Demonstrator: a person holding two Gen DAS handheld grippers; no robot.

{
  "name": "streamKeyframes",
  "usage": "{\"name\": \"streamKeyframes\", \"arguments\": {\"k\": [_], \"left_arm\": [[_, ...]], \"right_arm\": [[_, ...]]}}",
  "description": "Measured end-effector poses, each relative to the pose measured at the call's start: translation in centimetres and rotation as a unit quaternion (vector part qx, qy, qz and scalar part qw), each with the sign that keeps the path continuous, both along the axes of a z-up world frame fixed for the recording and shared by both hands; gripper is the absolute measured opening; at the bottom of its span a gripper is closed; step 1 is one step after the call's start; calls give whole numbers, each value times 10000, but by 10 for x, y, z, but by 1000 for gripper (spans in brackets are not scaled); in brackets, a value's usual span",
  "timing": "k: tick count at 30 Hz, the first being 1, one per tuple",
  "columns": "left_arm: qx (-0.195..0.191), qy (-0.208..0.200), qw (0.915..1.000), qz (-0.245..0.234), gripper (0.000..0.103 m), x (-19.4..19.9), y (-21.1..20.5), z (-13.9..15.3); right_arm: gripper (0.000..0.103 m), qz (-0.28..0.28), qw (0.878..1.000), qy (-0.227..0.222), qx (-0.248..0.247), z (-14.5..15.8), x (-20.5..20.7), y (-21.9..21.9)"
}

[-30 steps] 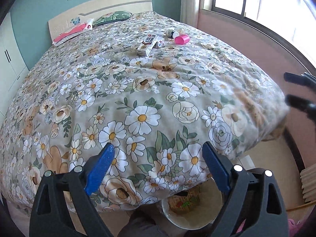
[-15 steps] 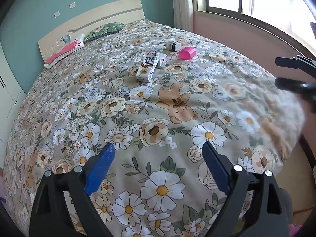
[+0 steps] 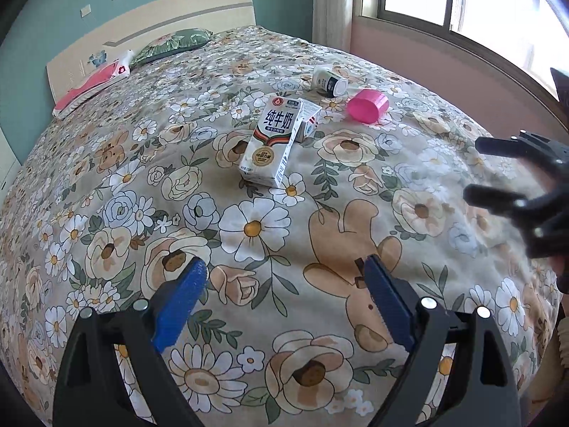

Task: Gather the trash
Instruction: 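Move both open tools back toward the milk carton and white box on the bed, then grasp the white milk carton with the left tool while the right tool grasps the small white box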

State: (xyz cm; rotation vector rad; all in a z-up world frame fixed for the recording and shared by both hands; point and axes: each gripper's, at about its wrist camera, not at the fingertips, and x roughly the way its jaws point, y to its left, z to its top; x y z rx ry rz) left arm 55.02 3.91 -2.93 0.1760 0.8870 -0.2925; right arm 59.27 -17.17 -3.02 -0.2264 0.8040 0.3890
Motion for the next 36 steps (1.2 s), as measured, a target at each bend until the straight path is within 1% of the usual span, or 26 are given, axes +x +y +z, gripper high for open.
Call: {"name": "streamKeyframes", "arguments": {"k": [6,9,12,14,17,22,24,26,28,32,33,34,35,36], "left_arm": [[106,-1,9999,-71,92,54,-7,-22],[158,33,9997,-182,92,79,-14,-34],[316,-101,9989,-319,92,100,-24,-41],[360,-102,9987,-339,92,114,-28,-46],[282,-50,9991,-328,92,134,-31,-54],[136,-2,9996,-244,92,159,-29,-66],[41,5,9997,-232,92,168,-29,-68],[-39,11,9998,-208,92,176,-30,-69],[8,23,9999,-126,92,183,-31,-72],[-71,13,10000,-38,92,193,-27,-73],[-101,12,9999,16,90,195,-26,-73],[-169,30,9998,35,88,197,-25,-74],[-260,96,9996,33,81,199,-24,-75],[-314,156,9994,21,67,200,-25,-76]], "right_arm": [[82,17,9997,109,-216,-32,63,15],[82,8,9993,158,-333,-47,93,23],[82,15,9989,243,-392,-59,121,30],[82,63,9988,259,-411,-67,137,35],[82,129,9987,277,-415,-74,160,40],[82,384,9985,377,-109,-77,192,46],[82,445,9983,362,-84,-78,201,51],[82,449,9983,342,-122,-80,211,54],[82,406,9986,323,-121,-82,220,54],[82,381,9980,495,94,-87,238,53],[82,363,9980,509,115,-87,241,54],[78,386,9977,536,141,-88,244,56],[76,449,9973,569,145,-89,246,59],[64,506,9968,604,124,-90,246,64]]}}
